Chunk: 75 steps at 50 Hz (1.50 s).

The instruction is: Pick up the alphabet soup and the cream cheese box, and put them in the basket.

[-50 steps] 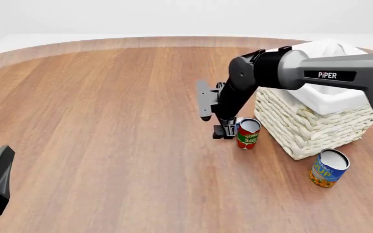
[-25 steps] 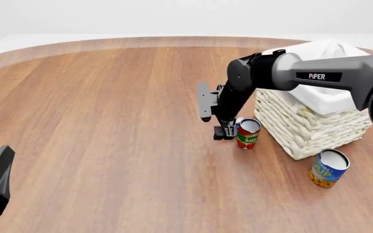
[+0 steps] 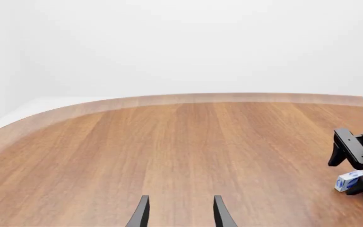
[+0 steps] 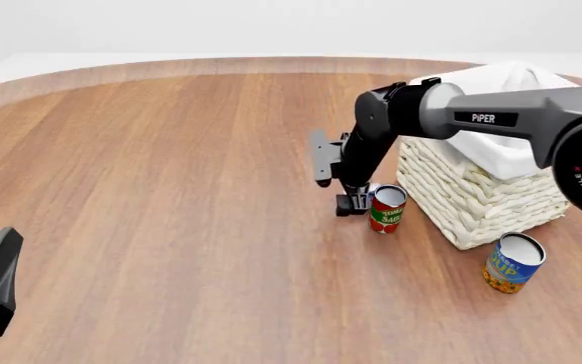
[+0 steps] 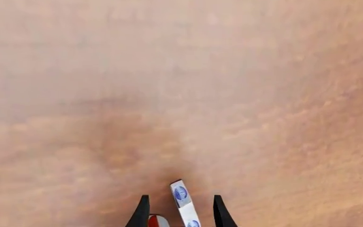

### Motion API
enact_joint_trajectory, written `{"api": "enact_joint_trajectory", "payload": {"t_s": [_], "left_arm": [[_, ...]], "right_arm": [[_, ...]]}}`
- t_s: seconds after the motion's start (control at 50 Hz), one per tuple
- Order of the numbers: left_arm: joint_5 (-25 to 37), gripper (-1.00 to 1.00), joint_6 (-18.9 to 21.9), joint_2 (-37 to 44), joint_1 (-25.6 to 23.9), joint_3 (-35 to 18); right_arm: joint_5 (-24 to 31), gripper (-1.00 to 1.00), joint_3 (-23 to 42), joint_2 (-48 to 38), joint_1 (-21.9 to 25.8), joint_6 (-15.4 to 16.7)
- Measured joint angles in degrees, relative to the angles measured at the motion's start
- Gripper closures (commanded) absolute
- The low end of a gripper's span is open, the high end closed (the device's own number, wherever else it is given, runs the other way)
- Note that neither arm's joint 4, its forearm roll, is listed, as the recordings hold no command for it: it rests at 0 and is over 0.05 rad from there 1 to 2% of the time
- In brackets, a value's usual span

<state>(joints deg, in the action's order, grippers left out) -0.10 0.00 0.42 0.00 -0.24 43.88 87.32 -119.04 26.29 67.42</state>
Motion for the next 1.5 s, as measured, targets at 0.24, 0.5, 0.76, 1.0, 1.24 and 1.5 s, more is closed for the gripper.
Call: {"api": "enact_joint_trajectory", "payload": {"t_s": [0.24,0.5,0.76,1.0,1.24,1.5], "left_arm": [[0.0,-1.0,0.0,0.0,0.0,0.0],[0.0,-1.0,0.0,0.0,0.0,0.0],[0.0,-1.0,0.0,0.0,0.0,0.0],[0.0,-1.0,0.0,0.0,0.0,0.0],[0.0,-1.0,0.0,0.0,0.0,0.0],[0.0,-1.0,0.0,0.0,0.0,0.0]], "right_arm": [[0.7,-1.0,1.28,-1.08,-0.49,-0.08],[1.58,-1.0,3.2,-2.92,-1.08,-0.18],[2.31,-1.0,5.33,-5.05,-1.68,0.1],[3.17,1.0,7.53,-6.88,-1.68,0.39],[3.37,1.0,8.64,-7.54,-1.78,0.67],[3.34,1.0,9.21,-7.83,-1.8,0.92]]}}
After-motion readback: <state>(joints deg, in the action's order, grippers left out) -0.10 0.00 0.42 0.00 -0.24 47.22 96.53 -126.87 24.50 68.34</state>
